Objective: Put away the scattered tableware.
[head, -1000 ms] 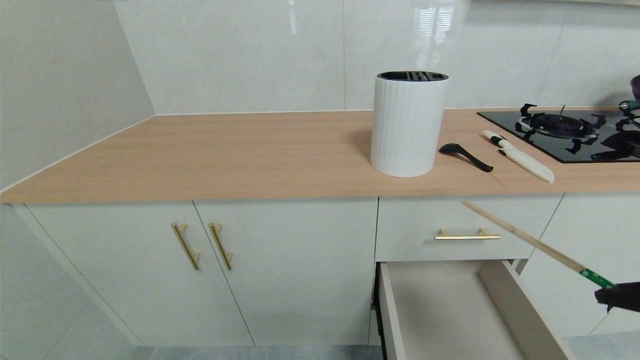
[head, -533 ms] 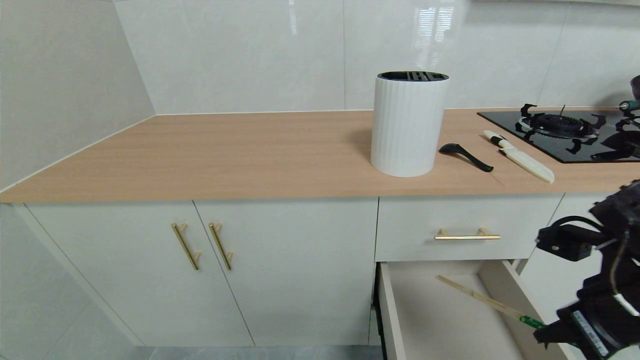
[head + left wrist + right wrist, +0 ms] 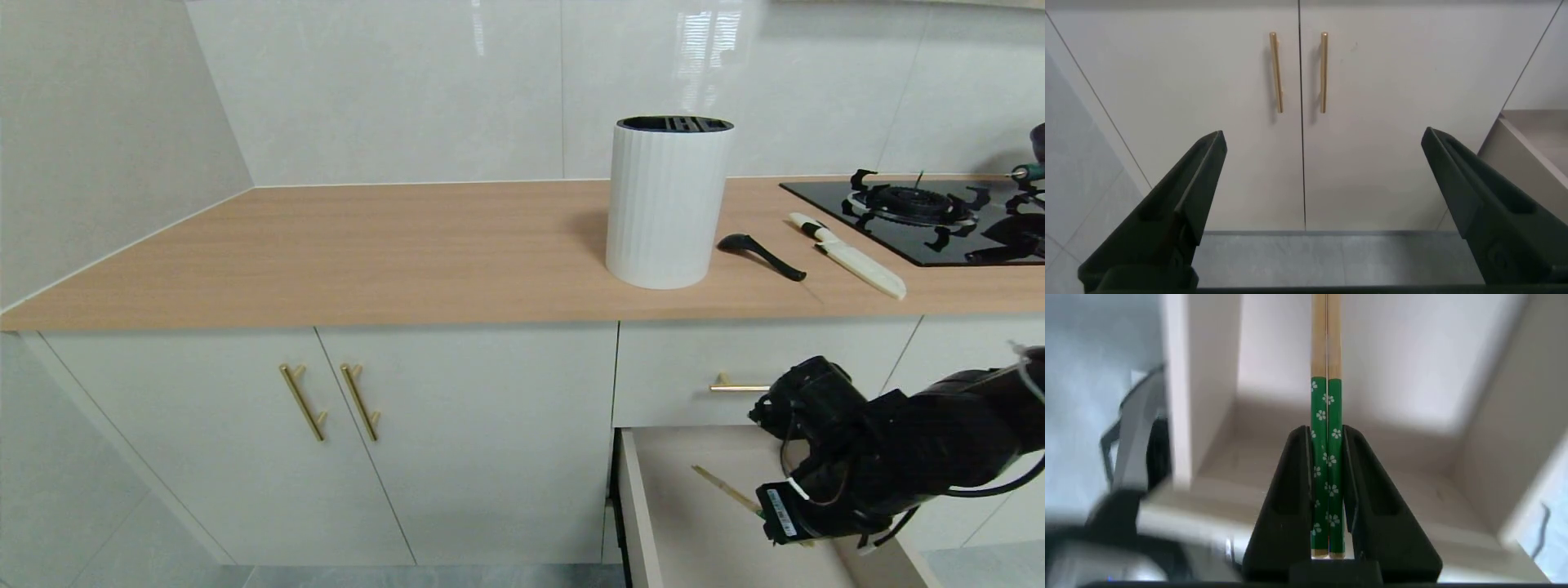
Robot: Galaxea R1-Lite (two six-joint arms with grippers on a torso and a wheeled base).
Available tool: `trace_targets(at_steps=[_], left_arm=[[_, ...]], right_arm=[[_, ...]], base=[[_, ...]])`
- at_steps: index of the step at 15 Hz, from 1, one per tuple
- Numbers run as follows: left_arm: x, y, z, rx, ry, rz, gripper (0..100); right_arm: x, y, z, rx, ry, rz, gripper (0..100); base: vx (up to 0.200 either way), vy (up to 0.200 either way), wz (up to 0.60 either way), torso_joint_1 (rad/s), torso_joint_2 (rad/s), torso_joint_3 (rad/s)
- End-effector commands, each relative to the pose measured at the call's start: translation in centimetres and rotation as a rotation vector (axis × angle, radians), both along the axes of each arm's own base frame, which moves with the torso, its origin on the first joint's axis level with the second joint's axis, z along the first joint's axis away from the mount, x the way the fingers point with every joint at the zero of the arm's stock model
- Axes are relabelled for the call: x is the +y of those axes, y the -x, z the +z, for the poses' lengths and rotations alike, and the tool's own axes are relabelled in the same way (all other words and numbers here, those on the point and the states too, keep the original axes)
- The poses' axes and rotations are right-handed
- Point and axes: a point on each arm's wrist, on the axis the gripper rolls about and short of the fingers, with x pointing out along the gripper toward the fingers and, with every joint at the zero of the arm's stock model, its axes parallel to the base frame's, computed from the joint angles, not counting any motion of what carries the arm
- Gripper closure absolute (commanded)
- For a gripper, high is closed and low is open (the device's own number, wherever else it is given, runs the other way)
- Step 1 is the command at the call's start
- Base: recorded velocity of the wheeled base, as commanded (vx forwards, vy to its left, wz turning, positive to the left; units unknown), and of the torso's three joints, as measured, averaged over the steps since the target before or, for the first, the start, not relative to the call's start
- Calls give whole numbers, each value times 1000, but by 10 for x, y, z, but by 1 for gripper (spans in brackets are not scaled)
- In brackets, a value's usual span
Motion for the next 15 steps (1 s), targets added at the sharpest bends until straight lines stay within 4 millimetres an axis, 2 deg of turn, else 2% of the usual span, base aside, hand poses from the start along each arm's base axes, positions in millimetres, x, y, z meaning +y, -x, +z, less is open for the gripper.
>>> trace_targets(at_steps=[1, 4, 12, 15], left_arm=[[0, 0, 0, 1, 0, 1, 0], [0, 0, 0, 1, 0, 1, 0], [0, 0, 0, 1, 0, 1, 0], [0, 0, 0, 1, 0, 1, 0]], right_arm=[[8, -19, -52, 56, 45, -25, 100], [15, -34, -80, -20, 60, -43, 100], [29, -29, -108, -2, 98, -2, 100], [38, -33, -120, -66, 147, -5, 100]], base=[[0, 0, 0, 0, 0, 0], [0, 0, 0, 0, 0, 0], [0, 0, 0, 0, 0, 0], [0, 0, 0, 0, 0, 0]])
